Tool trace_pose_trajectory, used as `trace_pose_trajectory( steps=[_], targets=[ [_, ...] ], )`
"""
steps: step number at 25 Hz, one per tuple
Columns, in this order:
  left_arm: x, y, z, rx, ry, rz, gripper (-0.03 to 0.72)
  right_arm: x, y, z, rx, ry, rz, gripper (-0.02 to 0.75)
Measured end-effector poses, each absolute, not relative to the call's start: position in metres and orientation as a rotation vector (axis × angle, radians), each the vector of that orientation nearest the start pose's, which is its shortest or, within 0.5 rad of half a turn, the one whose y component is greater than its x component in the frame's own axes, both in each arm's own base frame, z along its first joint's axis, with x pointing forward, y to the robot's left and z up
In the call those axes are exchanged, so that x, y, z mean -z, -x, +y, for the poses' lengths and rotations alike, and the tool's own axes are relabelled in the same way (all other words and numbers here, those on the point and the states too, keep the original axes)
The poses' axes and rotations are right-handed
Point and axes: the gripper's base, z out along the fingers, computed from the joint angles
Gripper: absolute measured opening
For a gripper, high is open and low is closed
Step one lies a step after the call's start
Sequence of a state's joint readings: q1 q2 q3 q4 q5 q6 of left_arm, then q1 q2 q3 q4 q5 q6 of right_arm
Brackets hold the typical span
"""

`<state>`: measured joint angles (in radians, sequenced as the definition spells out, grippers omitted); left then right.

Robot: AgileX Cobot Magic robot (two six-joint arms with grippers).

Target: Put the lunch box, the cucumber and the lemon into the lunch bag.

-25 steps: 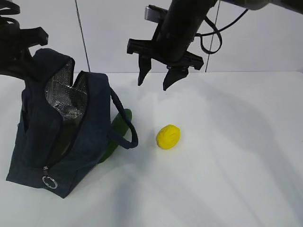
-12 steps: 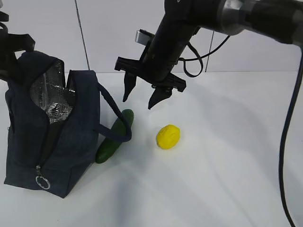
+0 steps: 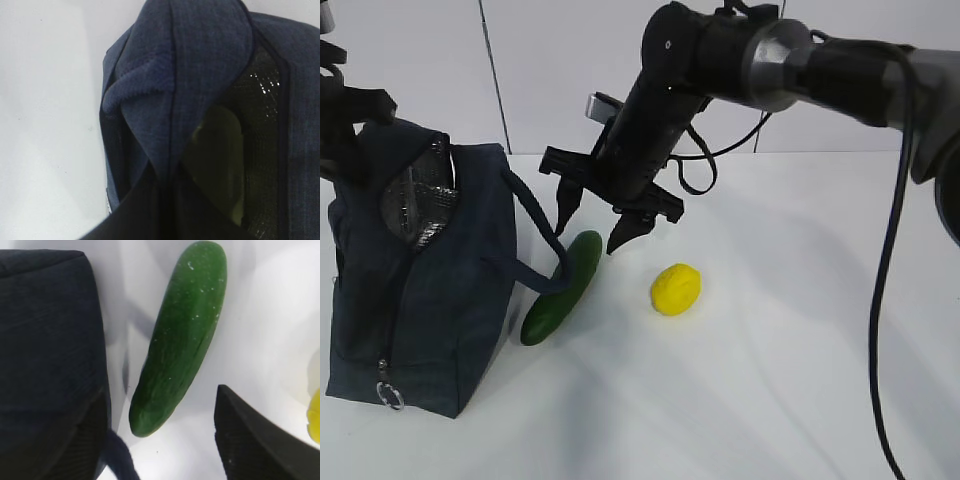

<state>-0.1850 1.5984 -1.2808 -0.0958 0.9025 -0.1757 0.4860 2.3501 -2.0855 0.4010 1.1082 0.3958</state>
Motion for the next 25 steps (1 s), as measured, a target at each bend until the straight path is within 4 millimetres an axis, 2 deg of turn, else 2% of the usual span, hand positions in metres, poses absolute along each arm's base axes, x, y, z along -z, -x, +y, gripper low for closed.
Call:
trace_pose_trajectory(
  steps=[4, 10, 17, 23, 25],
  targets=[
    [-0.286, -0.327, -0.068, 0.226, 0.043, 2.715, -0.006, -0.175, -0.434, 0.268, -0.720, -0.090, 2.976, 0.512],
    [-0.286, -0.328, -0.068, 0.225, 0.042, 2.711, -0.006, -0.165, -0.432, 0.282, -0.746, -0.104, 2.953, 0.513],
    [-0.287, -0.328, -0.068, 0.225, 0.042, 2.709, -0.006, -0.141, -0.431, 0.288, -0.729, -0.132, 2.988, 0.513],
    [-0.287, -0.328, -0.068, 0.225, 0.040, 2.709, -0.006, -0.131, -0.432, 0.289, -0.709, -0.129, 2.985, 0.510],
    [-0.287, -0.328, -0.068, 0.225, 0.040, 2.709, -0.006, -0.131, -0.433, 0.289, -0.709, -0.130, 2.978, 0.483]
  ],
)
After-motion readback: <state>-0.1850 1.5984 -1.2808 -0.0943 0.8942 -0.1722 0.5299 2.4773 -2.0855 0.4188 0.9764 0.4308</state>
